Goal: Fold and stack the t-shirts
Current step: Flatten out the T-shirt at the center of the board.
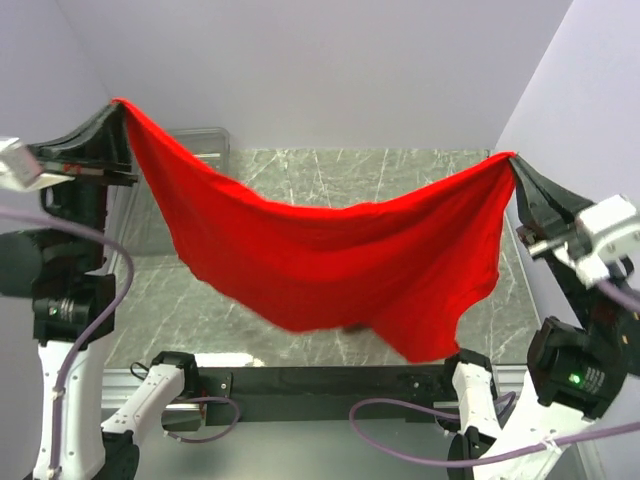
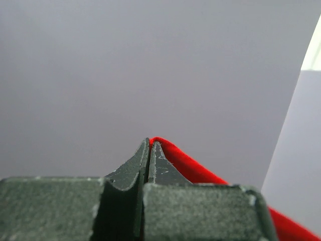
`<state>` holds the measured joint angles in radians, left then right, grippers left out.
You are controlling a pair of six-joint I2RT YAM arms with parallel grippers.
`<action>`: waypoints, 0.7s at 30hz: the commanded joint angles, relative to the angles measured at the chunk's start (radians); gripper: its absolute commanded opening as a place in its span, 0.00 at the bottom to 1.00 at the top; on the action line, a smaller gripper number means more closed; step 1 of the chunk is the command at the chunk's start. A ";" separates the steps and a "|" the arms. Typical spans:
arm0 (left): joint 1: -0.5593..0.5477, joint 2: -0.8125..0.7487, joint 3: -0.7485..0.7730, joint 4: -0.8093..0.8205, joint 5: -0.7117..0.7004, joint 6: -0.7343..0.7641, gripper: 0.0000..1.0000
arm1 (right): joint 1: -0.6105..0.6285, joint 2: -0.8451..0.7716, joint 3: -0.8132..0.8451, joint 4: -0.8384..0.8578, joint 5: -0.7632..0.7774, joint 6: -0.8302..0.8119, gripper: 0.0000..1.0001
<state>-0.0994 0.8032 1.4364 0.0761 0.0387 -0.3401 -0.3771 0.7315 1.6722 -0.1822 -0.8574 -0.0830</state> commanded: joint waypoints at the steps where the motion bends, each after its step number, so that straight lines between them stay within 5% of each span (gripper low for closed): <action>1: 0.003 0.047 -0.065 -0.018 0.079 -0.043 0.01 | -0.008 0.005 -0.086 -0.125 0.177 -0.056 0.00; 8: -0.003 0.195 -0.277 0.120 0.202 -0.138 0.01 | -0.008 0.042 -0.360 -0.128 0.330 -0.190 0.00; 12: -0.072 0.359 -0.347 0.211 0.107 -0.111 0.01 | 0.001 0.120 -0.596 0.038 0.336 -0.208 0.00; 16: -0.170 0.660 -0.271 0.250 0.018 -0.025 0.01 | 0.040 0.216 -0.816 0.281 0.328 -0.236 0.00; 21: -0.214 1.023 -0.107 0.234 -0.037 0.029 0.01 | 0.116 0.463 -0.885 0.429 0.394 -0.349 0.00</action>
<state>-0.2939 1.7088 1.2041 0.2455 0.0658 -0.3744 -0.3000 1.1156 0.7860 0.0093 -0.5117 -0.3447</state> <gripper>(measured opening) 0.015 0.006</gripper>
